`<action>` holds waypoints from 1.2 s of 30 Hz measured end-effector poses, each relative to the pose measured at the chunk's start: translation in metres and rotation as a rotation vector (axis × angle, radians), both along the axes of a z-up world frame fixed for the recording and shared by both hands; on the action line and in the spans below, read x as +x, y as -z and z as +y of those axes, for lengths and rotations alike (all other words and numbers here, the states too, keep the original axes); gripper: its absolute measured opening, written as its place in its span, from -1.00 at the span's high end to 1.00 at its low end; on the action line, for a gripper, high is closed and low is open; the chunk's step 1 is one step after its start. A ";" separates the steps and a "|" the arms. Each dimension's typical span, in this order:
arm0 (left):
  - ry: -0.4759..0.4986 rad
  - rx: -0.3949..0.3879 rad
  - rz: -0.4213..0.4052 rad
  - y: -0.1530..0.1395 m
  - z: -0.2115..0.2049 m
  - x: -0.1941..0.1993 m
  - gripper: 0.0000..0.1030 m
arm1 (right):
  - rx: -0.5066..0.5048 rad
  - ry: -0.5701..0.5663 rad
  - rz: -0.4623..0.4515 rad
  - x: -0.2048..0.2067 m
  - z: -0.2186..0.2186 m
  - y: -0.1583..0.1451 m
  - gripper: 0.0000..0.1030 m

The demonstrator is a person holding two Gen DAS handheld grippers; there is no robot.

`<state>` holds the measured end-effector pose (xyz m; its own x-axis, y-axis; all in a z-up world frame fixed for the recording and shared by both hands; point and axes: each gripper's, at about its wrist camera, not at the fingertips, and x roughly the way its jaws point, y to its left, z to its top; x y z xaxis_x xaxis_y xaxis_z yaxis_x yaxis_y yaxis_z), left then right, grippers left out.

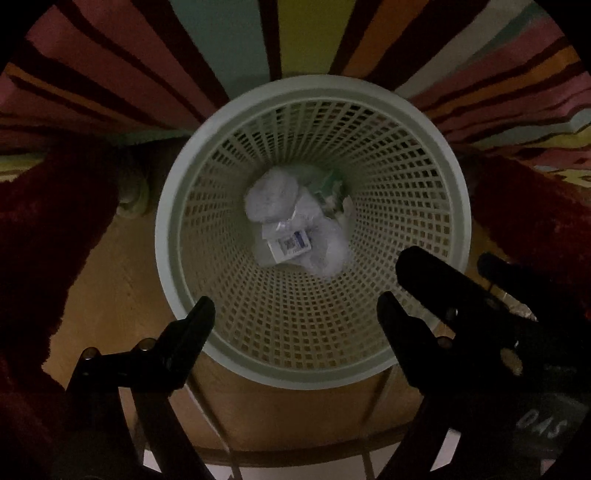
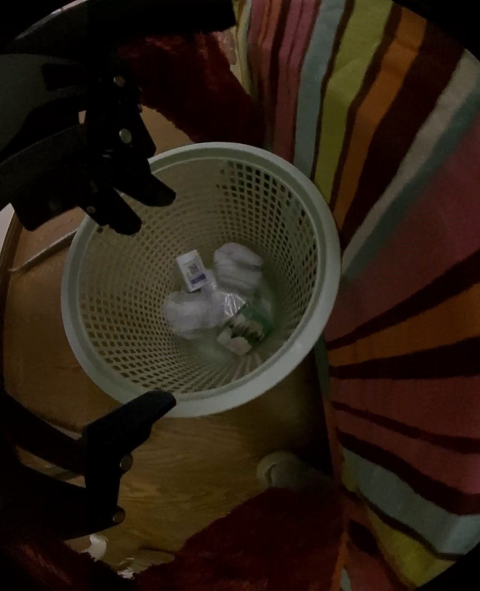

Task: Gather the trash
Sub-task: 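Open both grippers over the wastebasket to drop the box and paper, then move both grippers back up toward the remaining trash on the bed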

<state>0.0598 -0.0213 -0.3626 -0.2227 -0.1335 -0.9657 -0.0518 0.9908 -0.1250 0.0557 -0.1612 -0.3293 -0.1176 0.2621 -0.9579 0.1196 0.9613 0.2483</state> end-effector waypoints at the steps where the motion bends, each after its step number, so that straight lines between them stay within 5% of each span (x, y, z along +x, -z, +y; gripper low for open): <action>1: 0.003 0.000 -0.002 -0.001 -0.001 0.000 -0.69 | -0.002 0.005 0.001 0.000 -0.002 0.001 -0.85; 14: -0.027 0.042 -0.092 -0.033 0.014 0.001 -0.69 | -0.032 0.042 -0.076 -0.008 -0.021 -0.018 -0.86; 23: -0.081 0.011 -0.261 -0.092 0.029 0.000 -0.69 | 0.022 0.055 -0.217 -0.013 -0.020 -0.085 -0.86; 29: -0.078 0.034 -0.441 -0.141 0.035 -0.007 -0.69 | 0.027 0.057 -0.468 -0.013 -0.033 -0.158 -0.86; 34: -0.074 0.115 -0.739 -0.208 0.044 -0.008 -0.69 | -0.139 0.044 -0.840 -0.020 -0.048 -0.227 -0.86; 36: -0.084 0.115 -0.800 -0.226 0.048 -0.003 -0.69 | -0.163 0.028 -0.907 -0.018 -0.051 -0.243 -0.86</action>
